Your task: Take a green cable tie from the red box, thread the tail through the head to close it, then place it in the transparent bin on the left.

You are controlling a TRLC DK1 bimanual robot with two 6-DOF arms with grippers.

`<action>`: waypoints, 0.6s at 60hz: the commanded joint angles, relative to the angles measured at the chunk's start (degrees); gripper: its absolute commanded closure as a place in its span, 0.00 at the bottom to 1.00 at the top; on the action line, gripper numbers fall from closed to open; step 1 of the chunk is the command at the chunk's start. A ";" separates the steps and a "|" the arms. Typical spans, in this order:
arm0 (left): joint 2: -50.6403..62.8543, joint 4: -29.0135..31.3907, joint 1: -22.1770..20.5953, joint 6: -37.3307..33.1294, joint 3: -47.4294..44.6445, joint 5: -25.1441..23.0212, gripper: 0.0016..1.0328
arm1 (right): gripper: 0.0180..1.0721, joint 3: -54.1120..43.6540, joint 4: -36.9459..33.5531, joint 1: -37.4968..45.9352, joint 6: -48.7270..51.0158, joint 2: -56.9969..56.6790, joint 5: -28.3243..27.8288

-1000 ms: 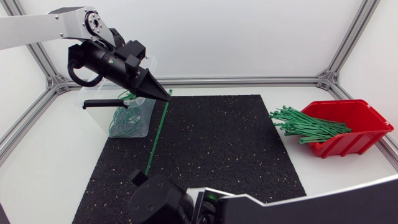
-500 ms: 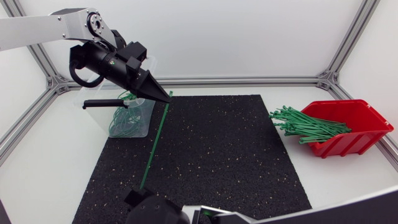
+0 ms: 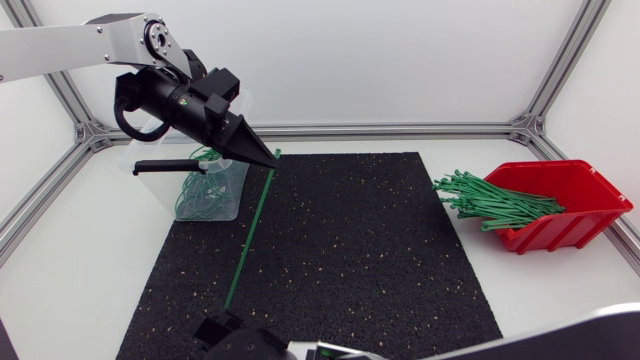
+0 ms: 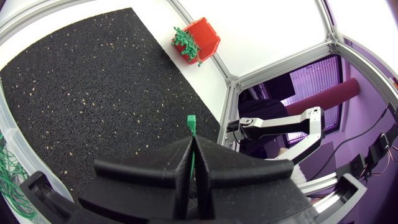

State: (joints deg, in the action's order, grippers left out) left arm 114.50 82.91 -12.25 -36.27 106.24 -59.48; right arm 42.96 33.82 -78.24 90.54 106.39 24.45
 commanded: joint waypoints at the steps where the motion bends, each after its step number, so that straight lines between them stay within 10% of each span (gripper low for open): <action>1: 1.52 1.64 -0.32 -2.14 0.20 -0.02 0.97 | 0.62 -1.48 1.68 -0.16 2.09 1.98 0.69; 36: 1.61 3.22 -0.41 -3.72 -0.68 -0.02 0.97 | 0.66 -2.09 6.17 1.42 5.26 2.42 1.13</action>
State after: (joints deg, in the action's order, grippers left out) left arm 114.50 84.66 -12.25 -38.22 106.21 -59.48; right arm 41.76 38.65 -77.25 93.54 107.42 25.37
